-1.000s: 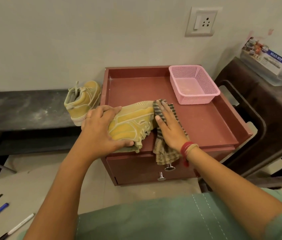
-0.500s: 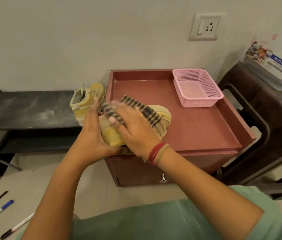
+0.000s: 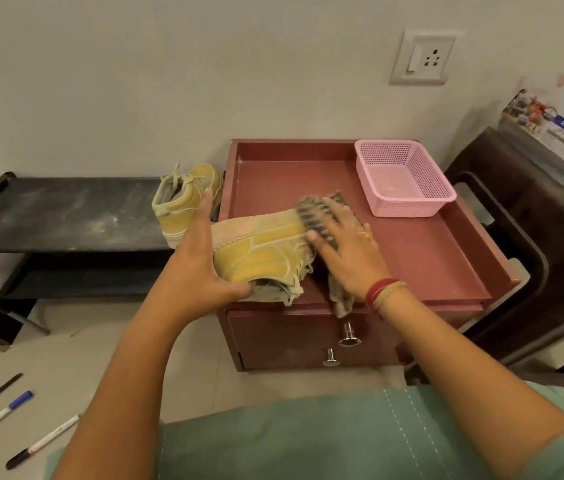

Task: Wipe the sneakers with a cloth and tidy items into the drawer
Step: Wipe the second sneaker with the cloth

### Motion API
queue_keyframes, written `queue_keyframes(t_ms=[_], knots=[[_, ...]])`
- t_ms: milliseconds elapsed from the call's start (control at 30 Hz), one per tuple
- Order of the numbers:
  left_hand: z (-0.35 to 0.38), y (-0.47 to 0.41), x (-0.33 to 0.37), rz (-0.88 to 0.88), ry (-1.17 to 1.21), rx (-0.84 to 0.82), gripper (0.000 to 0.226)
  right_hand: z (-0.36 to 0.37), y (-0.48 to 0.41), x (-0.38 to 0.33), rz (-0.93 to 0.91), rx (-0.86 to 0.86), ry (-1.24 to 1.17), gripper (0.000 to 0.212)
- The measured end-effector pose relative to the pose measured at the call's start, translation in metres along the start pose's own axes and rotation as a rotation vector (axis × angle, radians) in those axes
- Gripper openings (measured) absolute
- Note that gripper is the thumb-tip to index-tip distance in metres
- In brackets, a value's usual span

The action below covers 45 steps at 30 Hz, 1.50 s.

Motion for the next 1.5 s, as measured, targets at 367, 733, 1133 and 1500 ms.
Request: queue_keyframes(t_ms=[367,733,1133,1500], knots=[[-0.001,-0.001,-0.001,0.022,0.045,0.014,0.137,0.018,0.012,-0.107,-0.394,-0.001,0.012,0.047],[-0.005,-0.006,-0.004,0.007,-0.102,-0.012,0.098,0.002,0.003,0.006,0.032,0.108,-0.234,0.050],[-0.005,-0.007,-0.004,-0.019,-0.090,-0.013,0.096,0.016,0.001,0.003,0.074,0.162,-0.281,0.052],[-0.005,-0.008,-0.002,-0.028,-0.069,-0.003,0.092,0.009,-0.001,0.016,0.211,0.176,-0.486,0.051]])
Point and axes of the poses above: each hand's wrist, its own y-axis away from the middle knuckle, its own z-axis out of the palm, x = y × z, the point moved 4 cm from there along -y, towards the middle knuckle, and after that the axes turned 2 degrees about -x, right-handed, at the moved point
